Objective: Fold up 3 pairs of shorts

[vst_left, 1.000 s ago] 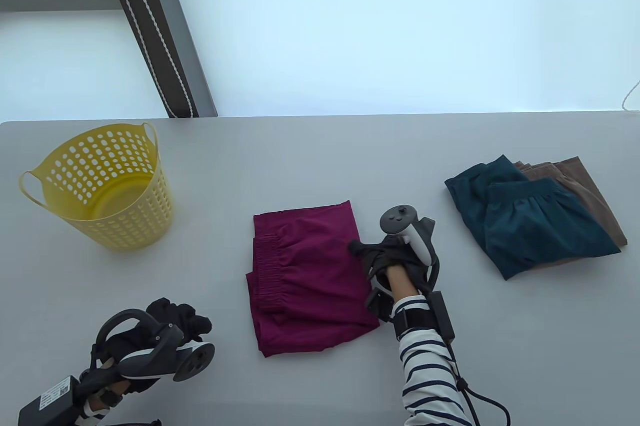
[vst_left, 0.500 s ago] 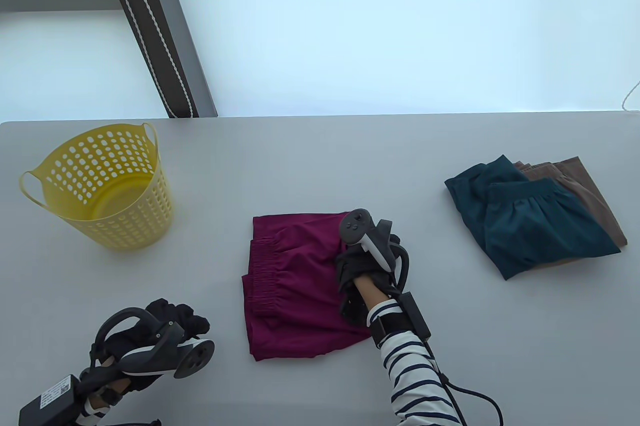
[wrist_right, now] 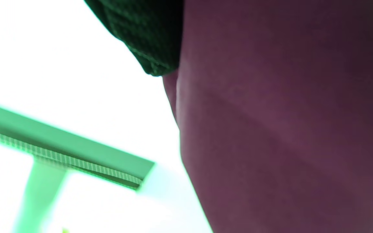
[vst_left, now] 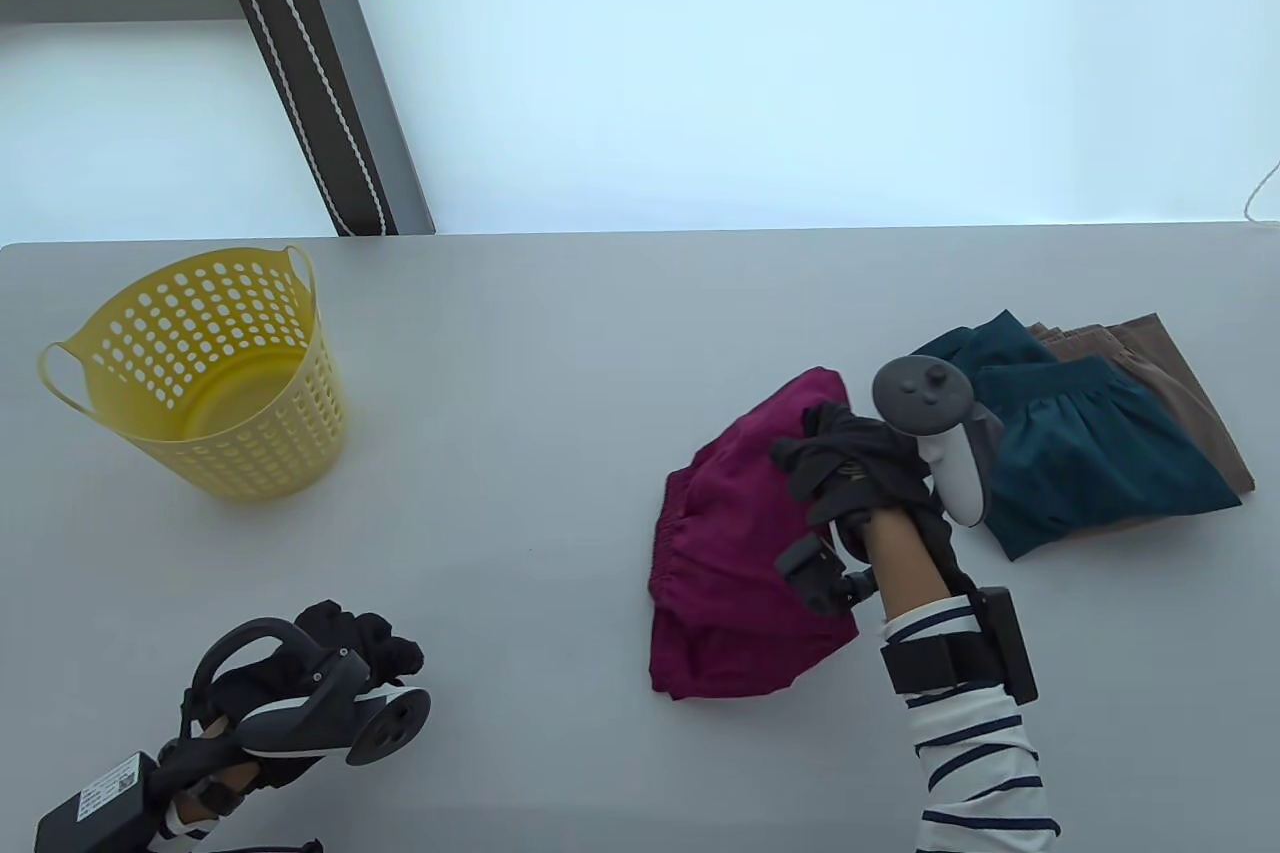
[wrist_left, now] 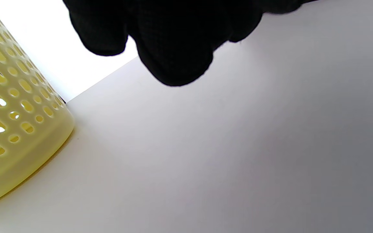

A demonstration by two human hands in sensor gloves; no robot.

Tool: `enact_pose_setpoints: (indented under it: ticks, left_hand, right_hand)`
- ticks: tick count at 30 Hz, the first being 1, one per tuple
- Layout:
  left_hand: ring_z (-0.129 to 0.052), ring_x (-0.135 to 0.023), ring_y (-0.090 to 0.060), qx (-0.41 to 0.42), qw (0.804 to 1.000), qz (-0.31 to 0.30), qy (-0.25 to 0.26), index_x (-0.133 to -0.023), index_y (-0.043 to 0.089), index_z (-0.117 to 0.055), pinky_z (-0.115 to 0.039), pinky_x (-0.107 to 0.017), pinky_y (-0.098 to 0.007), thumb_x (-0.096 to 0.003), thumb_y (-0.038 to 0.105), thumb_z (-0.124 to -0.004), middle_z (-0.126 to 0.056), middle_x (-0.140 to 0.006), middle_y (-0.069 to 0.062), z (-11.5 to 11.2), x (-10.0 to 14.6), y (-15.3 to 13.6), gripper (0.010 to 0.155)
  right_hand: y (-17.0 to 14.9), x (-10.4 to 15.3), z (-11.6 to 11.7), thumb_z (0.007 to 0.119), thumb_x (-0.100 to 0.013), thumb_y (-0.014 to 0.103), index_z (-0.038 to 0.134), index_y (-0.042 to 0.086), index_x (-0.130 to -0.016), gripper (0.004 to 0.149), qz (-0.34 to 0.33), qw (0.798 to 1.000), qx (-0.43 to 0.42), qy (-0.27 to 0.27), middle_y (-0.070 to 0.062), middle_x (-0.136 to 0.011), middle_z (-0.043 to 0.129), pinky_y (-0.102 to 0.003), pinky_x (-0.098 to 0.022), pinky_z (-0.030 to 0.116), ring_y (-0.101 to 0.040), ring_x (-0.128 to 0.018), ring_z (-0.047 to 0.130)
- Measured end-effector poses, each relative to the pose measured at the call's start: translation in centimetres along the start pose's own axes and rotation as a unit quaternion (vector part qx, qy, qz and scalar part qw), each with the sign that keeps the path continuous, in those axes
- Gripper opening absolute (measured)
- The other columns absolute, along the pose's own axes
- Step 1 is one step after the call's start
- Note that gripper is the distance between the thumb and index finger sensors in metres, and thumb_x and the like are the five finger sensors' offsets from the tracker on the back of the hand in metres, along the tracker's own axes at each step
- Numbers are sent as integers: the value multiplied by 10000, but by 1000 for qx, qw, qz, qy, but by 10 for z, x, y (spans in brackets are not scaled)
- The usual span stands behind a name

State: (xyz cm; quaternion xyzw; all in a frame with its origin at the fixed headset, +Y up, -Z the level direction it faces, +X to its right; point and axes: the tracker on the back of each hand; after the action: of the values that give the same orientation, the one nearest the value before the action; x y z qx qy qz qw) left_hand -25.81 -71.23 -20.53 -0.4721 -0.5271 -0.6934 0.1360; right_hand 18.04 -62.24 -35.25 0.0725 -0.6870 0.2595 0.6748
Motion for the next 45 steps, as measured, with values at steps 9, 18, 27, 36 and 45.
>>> enact_pose_setpoints:
  ticks: [9,18,27,36,45]
  left_hand:
    - [-996,-549,-62,3,1000,-3,-8,-886,338,-632,-793,-653,-474,-459,490,-590,-858,-770,87,0,0,0,455]
    - [-996,-553,-64,3,1000,-10,-23,-889,336,-629,-791,-656,-474,-459,491,-589,-856,-774,85,-1,-1,2,459]
    - [-996,-558,-68,5,999,-7,-36,-894,331,-628,-789,-657,-476,-459,491,-588,-855,-779,79,-1,-2,0,465]
    - [-994,-562,-65,-3,999,17,-37,-899,330,-619,-789,-658,-475,-459,492,-587,-851,-784,81,-1,-4,-9,471]
    - [-986,-575,-65,19,989,127,68,-913,321,-595,-784,-663,-478,-460,502,-586,-840,-799,77,41,6,-65,488]
  right_hand:
    - [-12,-9,-84,698,-515,273,451,240,-851,419,-81,954,-237,-166,-79,-899,734,-349,-537,841,-214,-748,969]
    - [-110,-15,-128,609,-565,280,285,241,-959,512,-7,918,-304,-254,-82,-1089,457,-592,-709,394,-431,-1032,406]
    - [-218,5,-110,536,-534,509,117,-134,-986,890,319,924,-22,-210,-491,-900,125,-721,-477,322,-737,-707,142]
    - [-193,13,-125,525,-543,505,11,-160,-938,929,227,948,-142,-172,-504,-861,46,-720,-474,308,-744,-696,114]
    - [-67,50,-118,511,-552,514,160,-137,-993,862,-25,973,91,-209,-471,-932,278,-671,-531,497,-720,-775,374]
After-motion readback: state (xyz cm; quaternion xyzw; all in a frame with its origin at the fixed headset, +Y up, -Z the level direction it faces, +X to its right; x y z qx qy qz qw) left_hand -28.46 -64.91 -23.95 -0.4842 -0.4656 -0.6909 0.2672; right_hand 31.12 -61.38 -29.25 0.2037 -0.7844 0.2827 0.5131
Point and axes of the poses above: the tracker on the back of each hand, its own y axis roughly to the thumb side, its own x axis roughly from the fingertips to the wrist, z = x × y
